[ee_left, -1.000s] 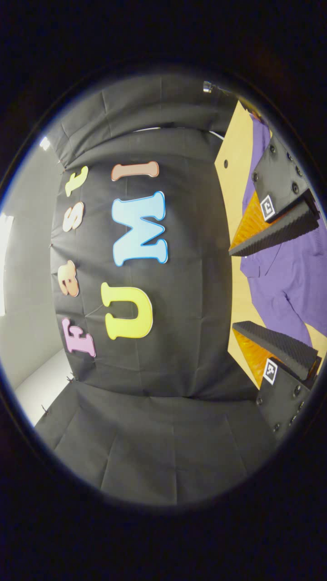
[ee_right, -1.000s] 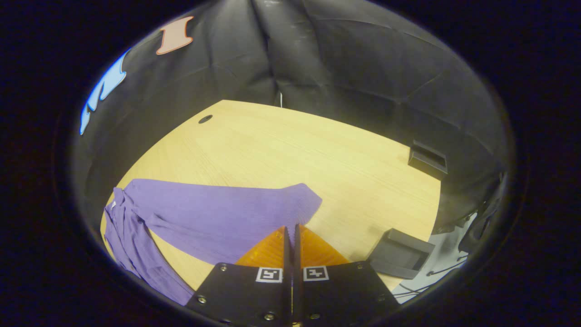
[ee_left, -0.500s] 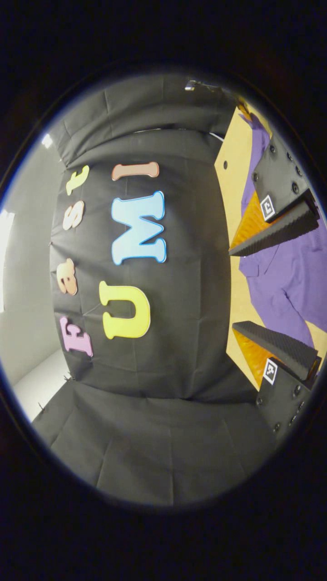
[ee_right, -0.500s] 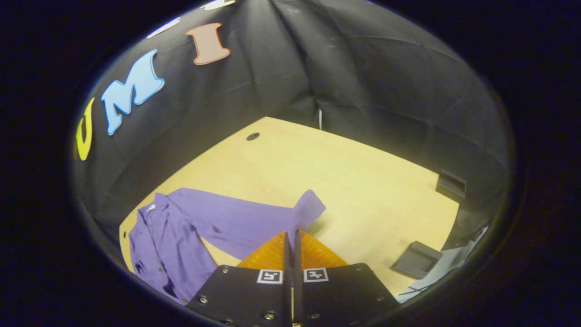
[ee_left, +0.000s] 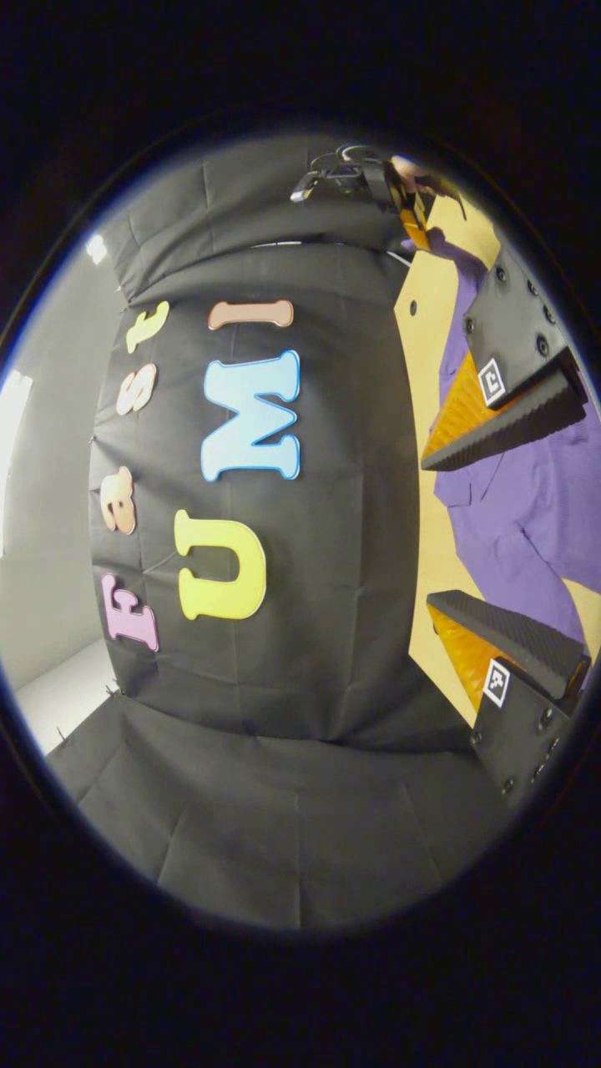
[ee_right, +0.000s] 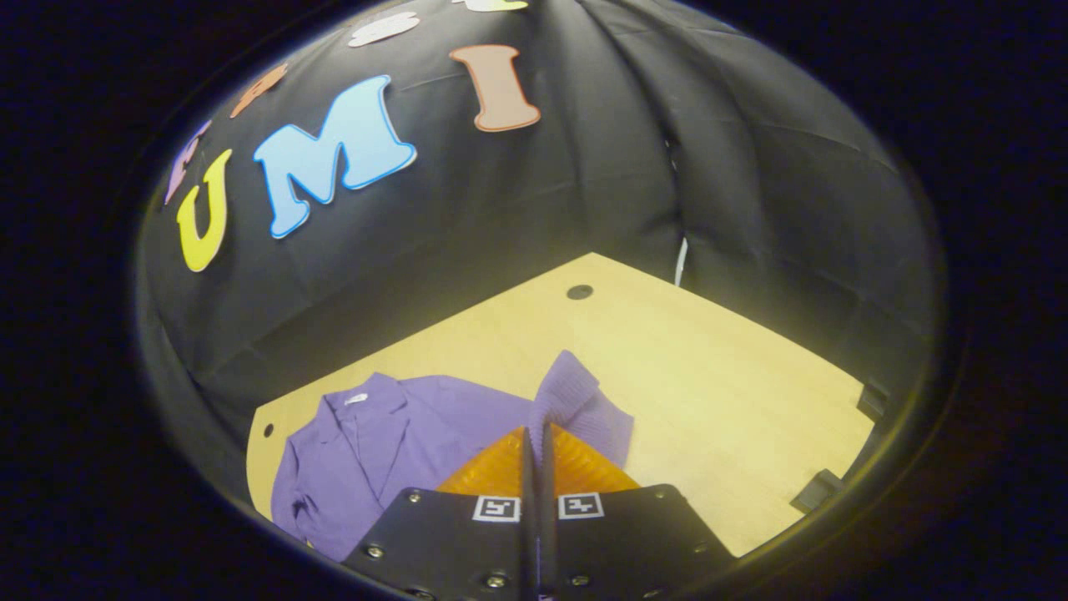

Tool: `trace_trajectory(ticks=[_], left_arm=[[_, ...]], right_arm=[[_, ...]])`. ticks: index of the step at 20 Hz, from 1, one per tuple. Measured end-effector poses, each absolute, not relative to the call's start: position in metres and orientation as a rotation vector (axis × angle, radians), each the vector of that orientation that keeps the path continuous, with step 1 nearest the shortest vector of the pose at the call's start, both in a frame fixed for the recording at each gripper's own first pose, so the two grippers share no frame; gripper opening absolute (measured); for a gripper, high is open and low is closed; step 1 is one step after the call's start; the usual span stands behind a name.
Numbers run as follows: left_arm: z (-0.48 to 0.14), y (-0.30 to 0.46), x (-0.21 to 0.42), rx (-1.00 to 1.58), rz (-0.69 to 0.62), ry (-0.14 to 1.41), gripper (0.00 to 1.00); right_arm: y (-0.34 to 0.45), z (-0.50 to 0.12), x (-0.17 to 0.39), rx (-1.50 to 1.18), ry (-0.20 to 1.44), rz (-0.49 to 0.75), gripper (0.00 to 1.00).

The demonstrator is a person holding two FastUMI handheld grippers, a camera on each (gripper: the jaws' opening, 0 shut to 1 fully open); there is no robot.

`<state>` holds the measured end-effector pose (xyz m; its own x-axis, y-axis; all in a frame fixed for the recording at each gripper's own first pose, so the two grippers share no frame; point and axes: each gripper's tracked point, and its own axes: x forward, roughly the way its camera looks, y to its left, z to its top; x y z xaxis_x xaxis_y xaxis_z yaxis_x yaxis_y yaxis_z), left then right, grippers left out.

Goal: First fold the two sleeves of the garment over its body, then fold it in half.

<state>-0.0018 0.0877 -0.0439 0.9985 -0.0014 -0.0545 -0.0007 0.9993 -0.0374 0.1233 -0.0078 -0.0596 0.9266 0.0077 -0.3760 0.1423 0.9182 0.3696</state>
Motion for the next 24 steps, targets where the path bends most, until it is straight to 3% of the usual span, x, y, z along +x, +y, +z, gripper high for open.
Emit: trace_trajectory(ticks=[4,9,24], left_arm=[[-0.046,0.096,-0.001,-0.051,-0.038,0.053,0.95],[-0.044,0.113,-0.004,-0.054,0.009,0.051,0.94],[-0.053,0.155,-0.049,-0.075,0.225,0.087,0.94]], right_arm=[[0.044,-0.016,0.150,0.369,0.320,0.002,0.02],[0.115,0.011,0.178,0.293,0.295,0.135,0.02],[0.315,-0.019,0.180,0.116,0.389,0.533,0.02]])
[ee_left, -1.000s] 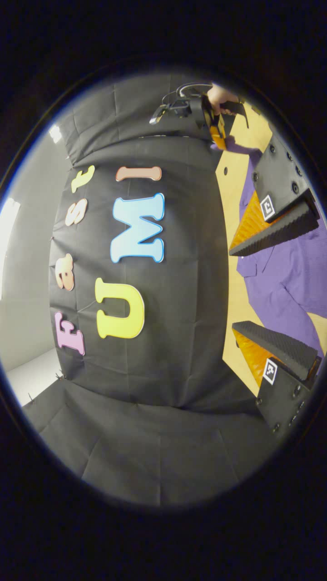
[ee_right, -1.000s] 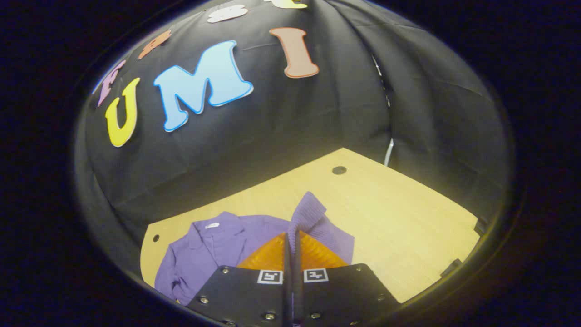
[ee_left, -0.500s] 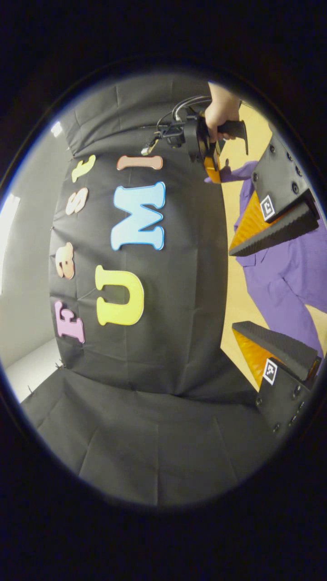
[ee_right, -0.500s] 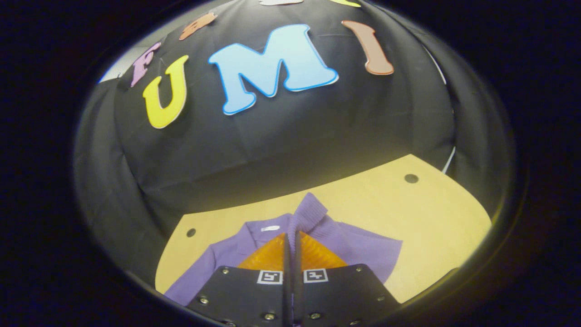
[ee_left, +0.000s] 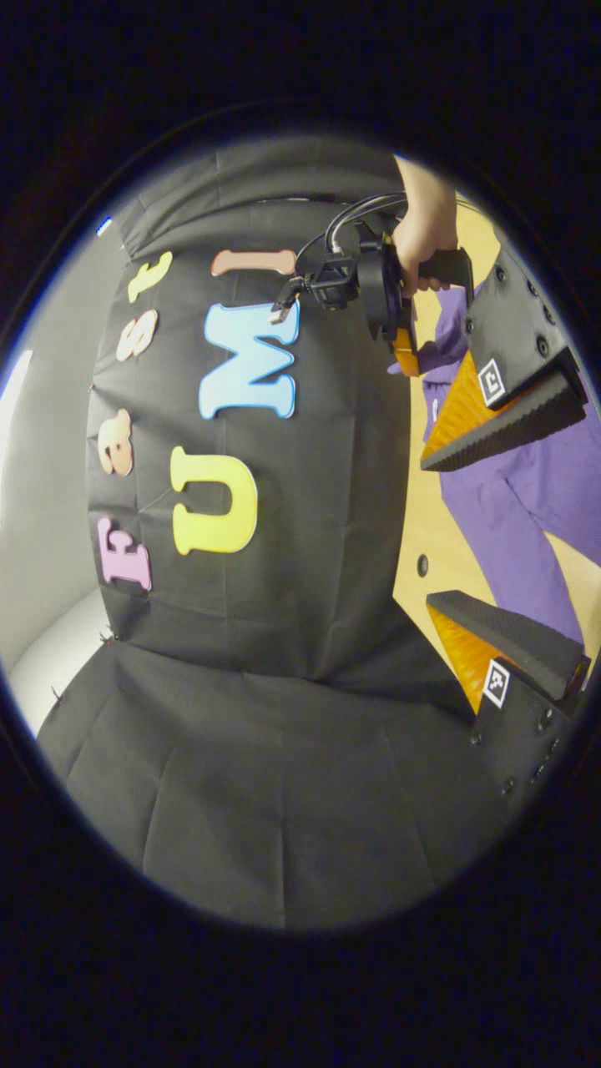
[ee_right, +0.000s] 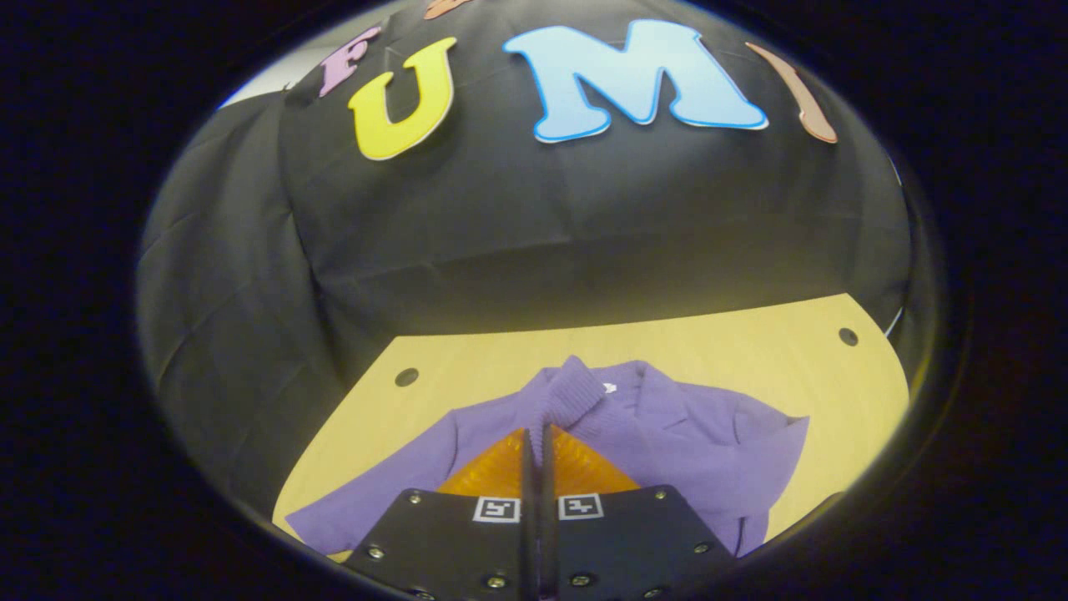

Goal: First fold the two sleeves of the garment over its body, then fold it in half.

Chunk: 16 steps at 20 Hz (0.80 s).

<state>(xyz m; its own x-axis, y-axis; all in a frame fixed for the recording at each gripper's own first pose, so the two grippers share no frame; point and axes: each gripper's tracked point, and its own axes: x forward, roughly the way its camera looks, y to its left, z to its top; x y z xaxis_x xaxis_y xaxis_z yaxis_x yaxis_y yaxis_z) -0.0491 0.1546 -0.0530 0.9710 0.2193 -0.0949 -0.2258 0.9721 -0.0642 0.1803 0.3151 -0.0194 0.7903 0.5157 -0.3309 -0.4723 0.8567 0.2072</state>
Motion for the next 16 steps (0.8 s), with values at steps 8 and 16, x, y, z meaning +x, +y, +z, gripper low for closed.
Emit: trace_trajectory(ticks=[8,16], left_arm=[[-0.062,0.176,-0.076,-0.068,0.325,0.115,0.94],[-0.075,0.193,-0.086,-0.067,0.371,0.136,0.94]], right_arm=[[0.382,-0.076,0.180,-0.040,0.483,0.614,0.02],[0.396,-0.106,0.171,-0.184,0.497,0.623,0.05]])
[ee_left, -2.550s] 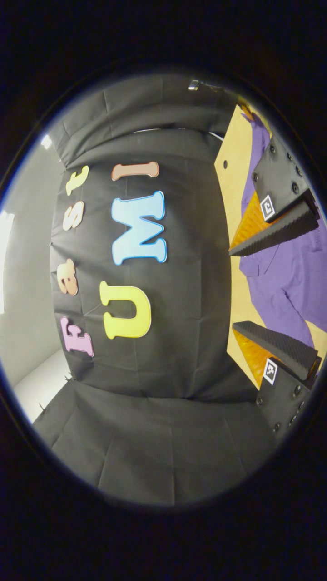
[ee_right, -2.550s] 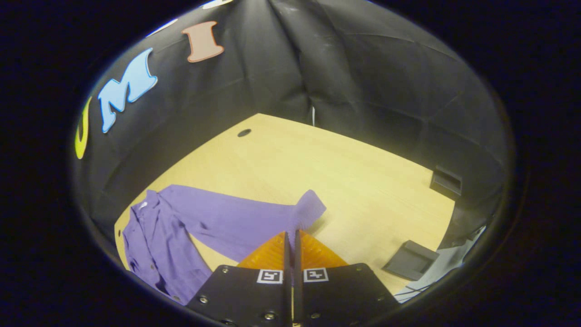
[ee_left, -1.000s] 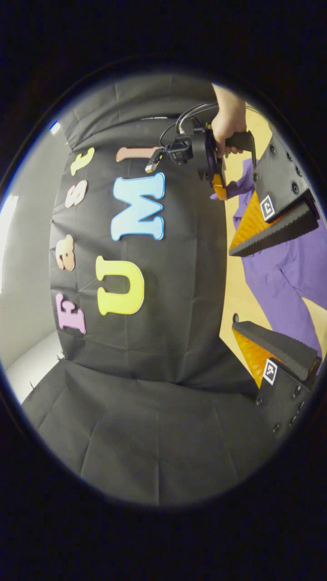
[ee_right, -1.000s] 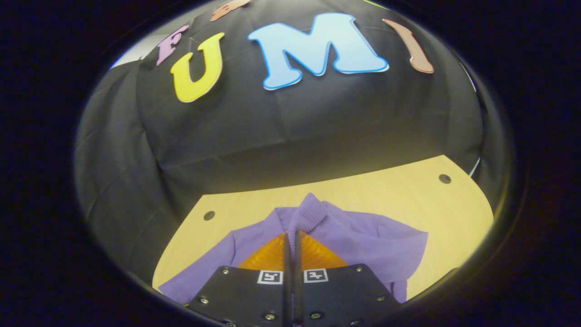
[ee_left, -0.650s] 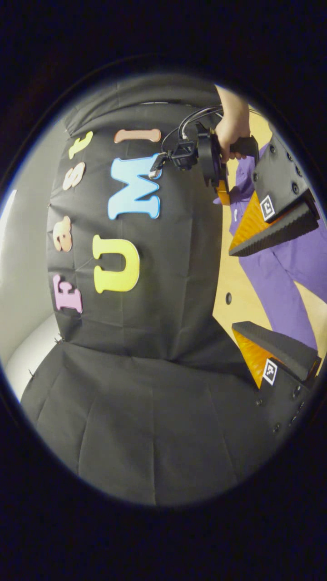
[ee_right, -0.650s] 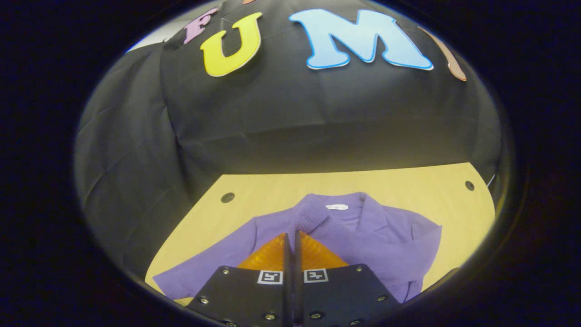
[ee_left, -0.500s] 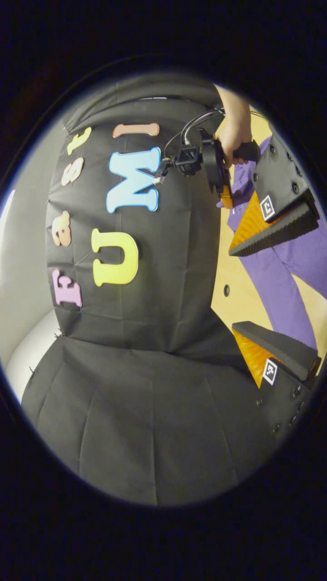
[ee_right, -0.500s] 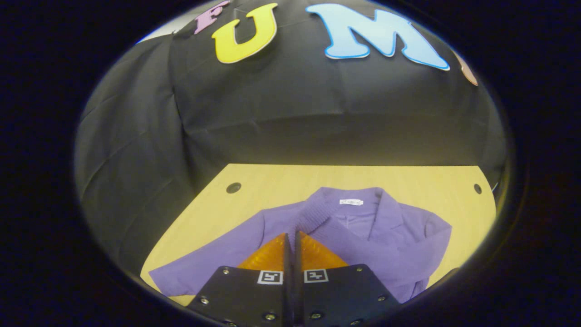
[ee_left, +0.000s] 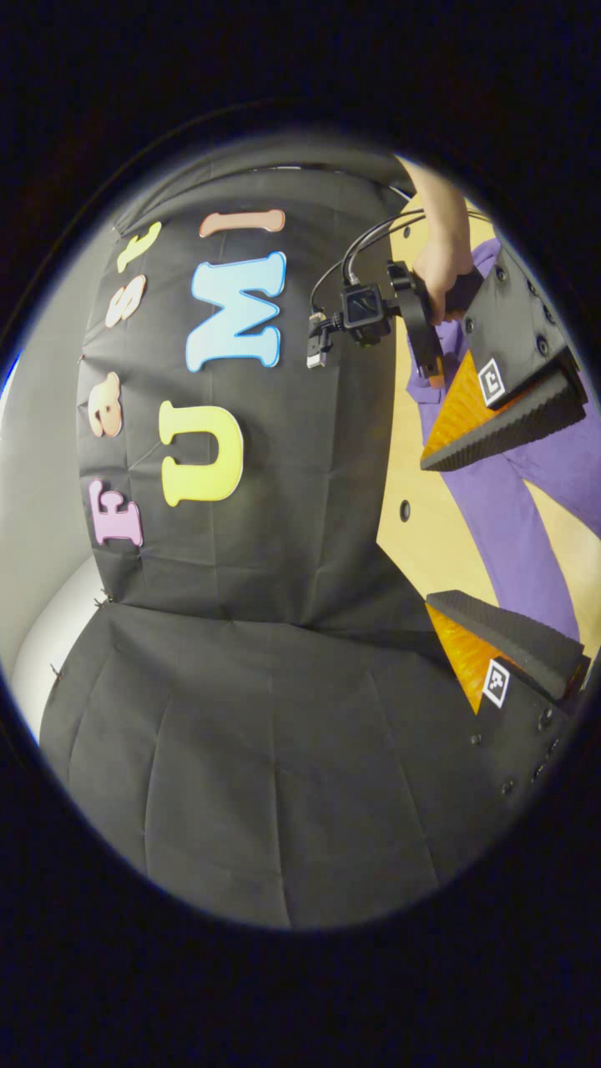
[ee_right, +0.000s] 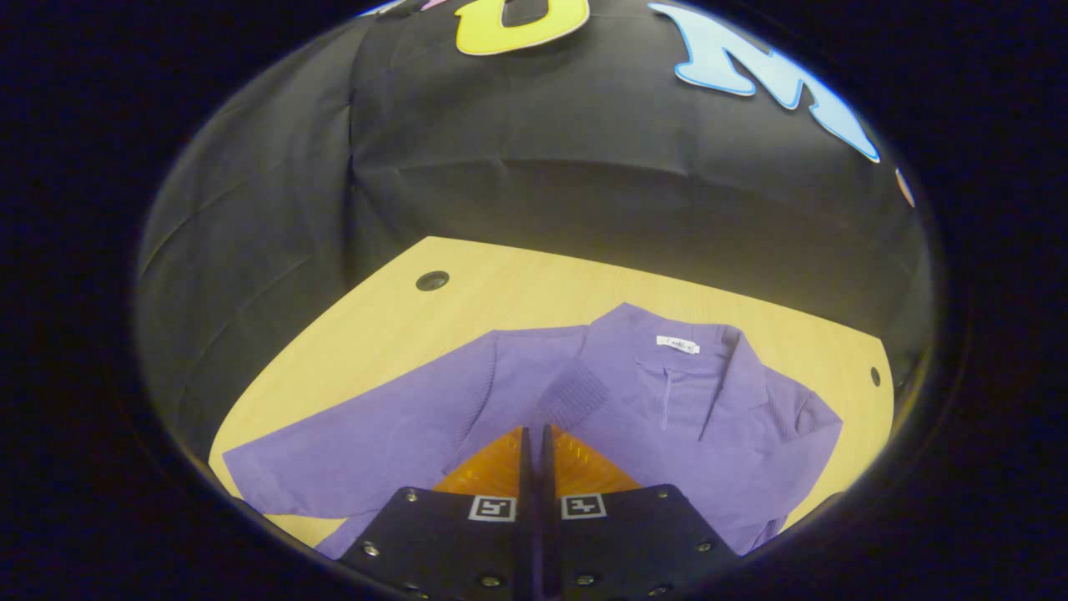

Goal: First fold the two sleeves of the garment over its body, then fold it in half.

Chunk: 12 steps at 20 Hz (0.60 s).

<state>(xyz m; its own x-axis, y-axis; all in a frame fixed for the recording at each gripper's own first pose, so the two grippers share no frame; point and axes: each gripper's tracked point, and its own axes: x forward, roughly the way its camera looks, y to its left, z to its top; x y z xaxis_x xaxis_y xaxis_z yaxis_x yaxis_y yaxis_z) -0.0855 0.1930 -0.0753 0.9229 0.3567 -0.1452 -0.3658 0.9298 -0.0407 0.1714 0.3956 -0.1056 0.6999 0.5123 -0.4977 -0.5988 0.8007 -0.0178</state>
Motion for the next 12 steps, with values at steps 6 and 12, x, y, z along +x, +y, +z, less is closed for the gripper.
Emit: trace_trajectory(ticks=[6,12], left_arm=[[-0.092,0.207,-0.082,-0.058,0.392,0.156,0.95],[-0.121,0.237,-0.091,-0.089,0.463,0.194,0.95]], right_arm=[[0.400,-0.076,0.154,-0.159,0.422,0.674,0.46],[0.378,-0.027,0.129,-0.142,0.291,0.667,0.96]])
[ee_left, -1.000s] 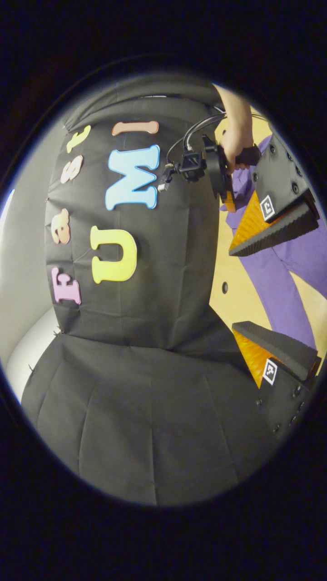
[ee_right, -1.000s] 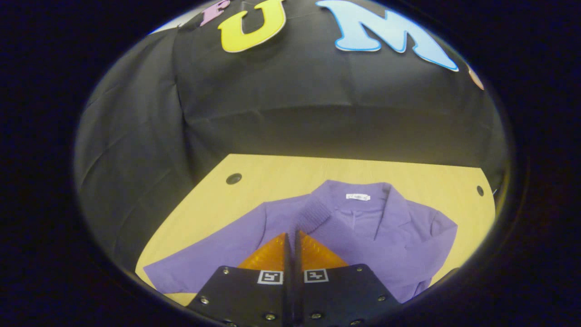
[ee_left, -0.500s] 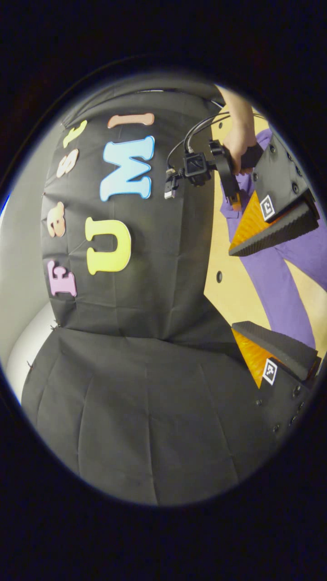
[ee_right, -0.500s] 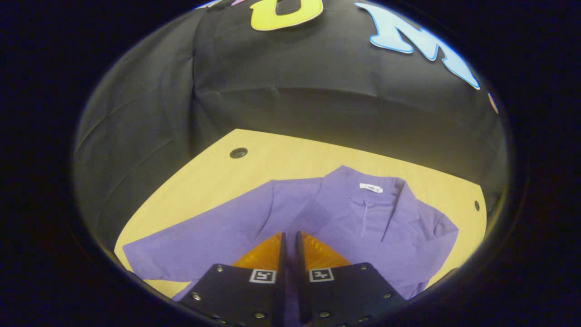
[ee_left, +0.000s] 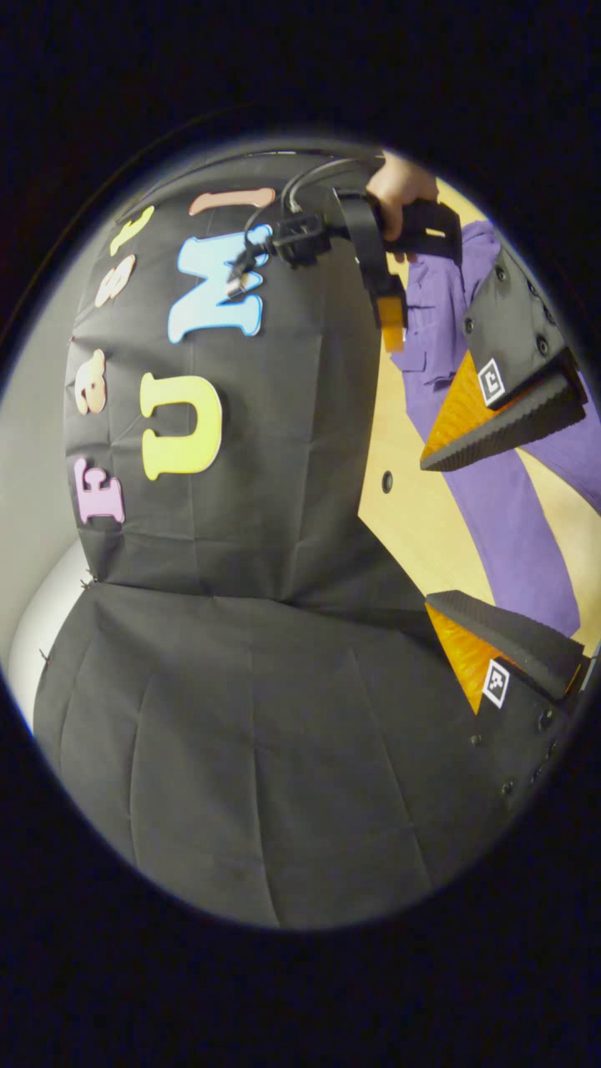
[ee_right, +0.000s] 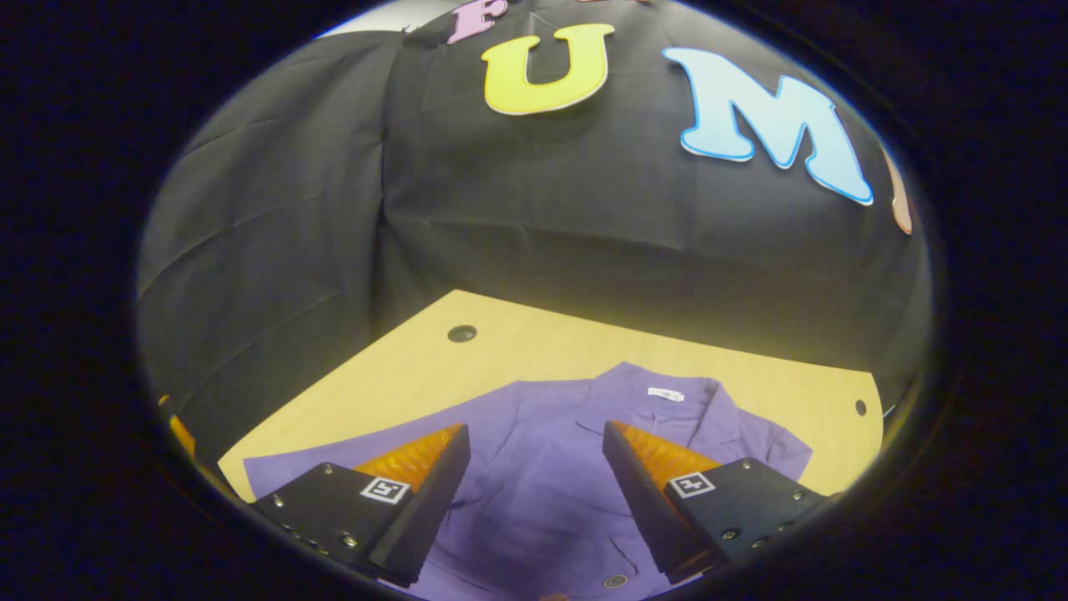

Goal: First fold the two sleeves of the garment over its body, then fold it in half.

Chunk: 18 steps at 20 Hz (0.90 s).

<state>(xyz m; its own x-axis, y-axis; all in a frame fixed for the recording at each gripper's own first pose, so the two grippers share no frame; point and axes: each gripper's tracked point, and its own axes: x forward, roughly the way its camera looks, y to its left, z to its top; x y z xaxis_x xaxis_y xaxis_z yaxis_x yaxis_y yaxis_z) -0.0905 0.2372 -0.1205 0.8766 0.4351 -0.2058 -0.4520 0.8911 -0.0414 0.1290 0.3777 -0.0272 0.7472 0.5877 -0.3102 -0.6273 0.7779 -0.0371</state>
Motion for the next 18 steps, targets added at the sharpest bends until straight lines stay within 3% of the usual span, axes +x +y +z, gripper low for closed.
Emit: trace_trajectory(ticks=[8,12,13,18], left_arm=[[-0.187,0.294,-0.118,-0.167,0.639,0.302,0.95],[-0.247,0.320,-0.147,-0.261,0.769,0.428,0.94],[-0.258,0.324,-0.151,-0.280,0.787,0.453,0.94],[-0.311,0.332,-0.165,-0.385,0.846,0.607,0.95]], right_arm=[[0.331,0.017,0.100,-0.113,0.186,0.622,0.96],[0.312,0.021,0.081,-0.131,0.174,0.617,0.96],[0.308,0.020,0.075,-0.129,0.179,0.623,0.93],[0.290,0.017,0.053,-0.105,0.202,0.634,0.96]])
